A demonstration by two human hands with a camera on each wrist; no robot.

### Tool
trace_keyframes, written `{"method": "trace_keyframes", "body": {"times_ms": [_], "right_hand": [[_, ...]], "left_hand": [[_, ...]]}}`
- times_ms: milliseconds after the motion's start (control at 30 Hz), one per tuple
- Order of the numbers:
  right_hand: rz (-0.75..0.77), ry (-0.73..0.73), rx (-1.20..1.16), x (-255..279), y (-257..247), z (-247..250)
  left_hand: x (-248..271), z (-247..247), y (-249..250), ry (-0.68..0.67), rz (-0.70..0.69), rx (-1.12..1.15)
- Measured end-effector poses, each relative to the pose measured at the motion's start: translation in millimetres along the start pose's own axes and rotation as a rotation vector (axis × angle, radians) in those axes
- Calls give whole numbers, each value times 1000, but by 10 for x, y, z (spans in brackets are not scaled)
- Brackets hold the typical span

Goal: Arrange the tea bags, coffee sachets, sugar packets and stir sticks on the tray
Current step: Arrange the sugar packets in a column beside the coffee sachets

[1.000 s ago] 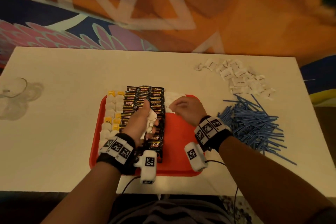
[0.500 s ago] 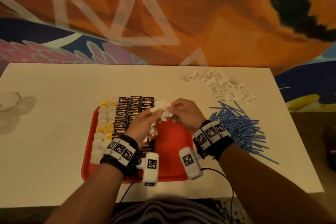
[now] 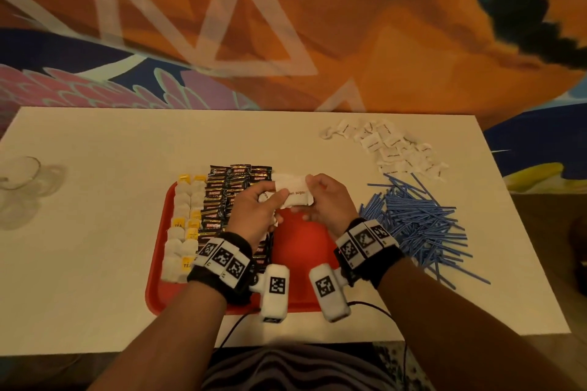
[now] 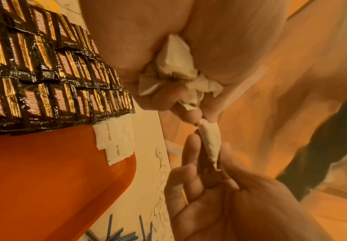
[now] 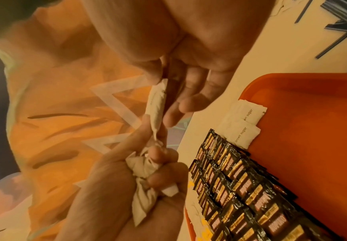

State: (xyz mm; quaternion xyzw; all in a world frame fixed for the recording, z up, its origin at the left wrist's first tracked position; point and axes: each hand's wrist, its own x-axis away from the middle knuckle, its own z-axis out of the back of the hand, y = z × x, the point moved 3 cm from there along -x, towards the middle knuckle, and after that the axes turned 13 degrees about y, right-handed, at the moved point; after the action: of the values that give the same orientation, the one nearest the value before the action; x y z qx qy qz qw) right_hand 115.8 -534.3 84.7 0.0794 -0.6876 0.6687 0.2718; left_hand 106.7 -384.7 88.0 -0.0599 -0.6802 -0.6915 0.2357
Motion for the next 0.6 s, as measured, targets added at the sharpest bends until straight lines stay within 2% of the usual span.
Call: {"method": "trace_keyframes", "body": {"times_ms": [67, 167, 300, 467, 600], "right_hand": [[-11, -36, 33, 0, 48, 34], [51, -62, 184, -31, 129, 98], [49, -23, 257, -131, 261, 161], [80, 0, 602, -401, 556, 310], [19, 14, 740, -639, 762, 328]], "left_hand": [[-19, 8, -15, 10, 0, -5], [-63, 26, -71, 36, 38, -22], [-117, 45, -152, 134, 98, -19], [-196, 161, -239, 220, 184, -40], [-190, 301, -369, 238, 229, -72]]}}
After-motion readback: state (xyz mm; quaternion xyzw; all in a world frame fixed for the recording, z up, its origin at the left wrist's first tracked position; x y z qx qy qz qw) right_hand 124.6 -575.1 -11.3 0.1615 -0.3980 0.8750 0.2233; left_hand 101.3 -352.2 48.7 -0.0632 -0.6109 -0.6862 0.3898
